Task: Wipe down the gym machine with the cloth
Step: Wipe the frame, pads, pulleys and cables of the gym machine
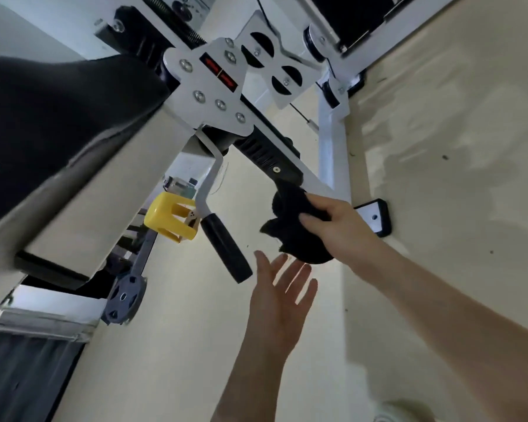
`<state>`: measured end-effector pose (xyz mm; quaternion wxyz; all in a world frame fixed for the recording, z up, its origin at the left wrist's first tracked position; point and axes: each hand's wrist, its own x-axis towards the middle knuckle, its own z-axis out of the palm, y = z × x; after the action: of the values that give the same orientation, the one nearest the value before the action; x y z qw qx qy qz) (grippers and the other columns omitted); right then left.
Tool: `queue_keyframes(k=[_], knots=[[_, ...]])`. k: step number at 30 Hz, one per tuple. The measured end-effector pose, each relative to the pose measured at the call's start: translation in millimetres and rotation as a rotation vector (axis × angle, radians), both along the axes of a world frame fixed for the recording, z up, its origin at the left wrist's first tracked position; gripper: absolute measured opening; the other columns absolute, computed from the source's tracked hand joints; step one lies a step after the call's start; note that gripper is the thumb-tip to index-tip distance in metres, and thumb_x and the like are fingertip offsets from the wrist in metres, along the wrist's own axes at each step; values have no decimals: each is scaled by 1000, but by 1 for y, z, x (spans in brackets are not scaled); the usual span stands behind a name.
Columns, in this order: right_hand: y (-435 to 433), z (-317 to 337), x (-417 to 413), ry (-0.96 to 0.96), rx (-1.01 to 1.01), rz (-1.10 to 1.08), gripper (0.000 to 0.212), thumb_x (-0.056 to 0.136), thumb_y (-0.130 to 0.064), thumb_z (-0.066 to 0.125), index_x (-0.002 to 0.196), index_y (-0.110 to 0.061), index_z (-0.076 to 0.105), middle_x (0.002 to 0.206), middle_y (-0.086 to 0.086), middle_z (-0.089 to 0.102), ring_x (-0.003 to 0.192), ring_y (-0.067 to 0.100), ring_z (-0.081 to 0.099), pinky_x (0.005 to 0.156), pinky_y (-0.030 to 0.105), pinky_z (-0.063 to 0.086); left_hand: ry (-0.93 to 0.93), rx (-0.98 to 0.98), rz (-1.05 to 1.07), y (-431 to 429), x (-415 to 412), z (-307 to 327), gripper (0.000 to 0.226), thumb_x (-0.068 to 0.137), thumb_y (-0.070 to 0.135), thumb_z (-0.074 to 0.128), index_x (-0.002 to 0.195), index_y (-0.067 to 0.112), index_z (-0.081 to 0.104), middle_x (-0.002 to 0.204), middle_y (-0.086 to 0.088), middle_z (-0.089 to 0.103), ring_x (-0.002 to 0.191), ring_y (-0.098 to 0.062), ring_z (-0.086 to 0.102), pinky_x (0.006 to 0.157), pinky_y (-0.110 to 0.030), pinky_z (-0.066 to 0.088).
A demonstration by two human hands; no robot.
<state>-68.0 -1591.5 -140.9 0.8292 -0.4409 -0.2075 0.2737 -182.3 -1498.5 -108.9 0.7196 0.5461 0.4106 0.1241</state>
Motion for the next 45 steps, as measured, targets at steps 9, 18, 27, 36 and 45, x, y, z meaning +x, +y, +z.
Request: queue_keyframes(k=[9, 18, 27, 36, 45], knots=[[24, -40, 45, 235, -217, 69, 40, 93, -8, 49, 120, -37, 53, 114, -5, 65, 109, 18, 62, 82, 36, 54, 172, 1043, -238, 40, 102, -39, 31, 74, 1, 58, 89, 27, 56, 79, 18, 63, 72, -4, 59, 64, -22, 49], [50, -21, 103, -175, -668, 276, 65, 90, -10, 45, 144, -34, 20, 110, 6, 54, 82, 22, 55, 74, 38, 59, 267, 1813, -510, 137, 140, -62, 20, 73, 0, 66, 84, 14, 57, 90, 4, 56, 62, -19, 50, 51, -24, 42], [114, -70, 96, 19, -486, -218, 15, 88, -14, 62, 98, -22, 54, 101, 14, 57, 70, 25, 56, 58, 21, 44, 89, 838, -43, 112, 166, -93, 35, 72, 2, 57, 98, 25, 59, 95, 1, 67, 89, -16, 65, 75, -31, 54], [116, -79, 114, 375, -235, -490, 21, 91, -2, 53, 84, -22, 56, 77, 0, 51, 60, 15, 63, 57, 31, 60, 123, 767, -107, 116, 151, -102, 28, 76, 7, 72, 99, 21, 62, 83, 13, 70, 73, 2, 65, 60, -9, 48], [121, -88, 76, -257, -386, -491, 42, 97, -7, 48, 139, -8, 49, 149, 5, 41, 135, 15, 39, 112, 26, 31, 141, 1048, -133, 111, 158, -107, 11, 66, 20, 64, 66, 19, 53, 78, -1, 55, 62, -12, 48, 62, -27, 44]])
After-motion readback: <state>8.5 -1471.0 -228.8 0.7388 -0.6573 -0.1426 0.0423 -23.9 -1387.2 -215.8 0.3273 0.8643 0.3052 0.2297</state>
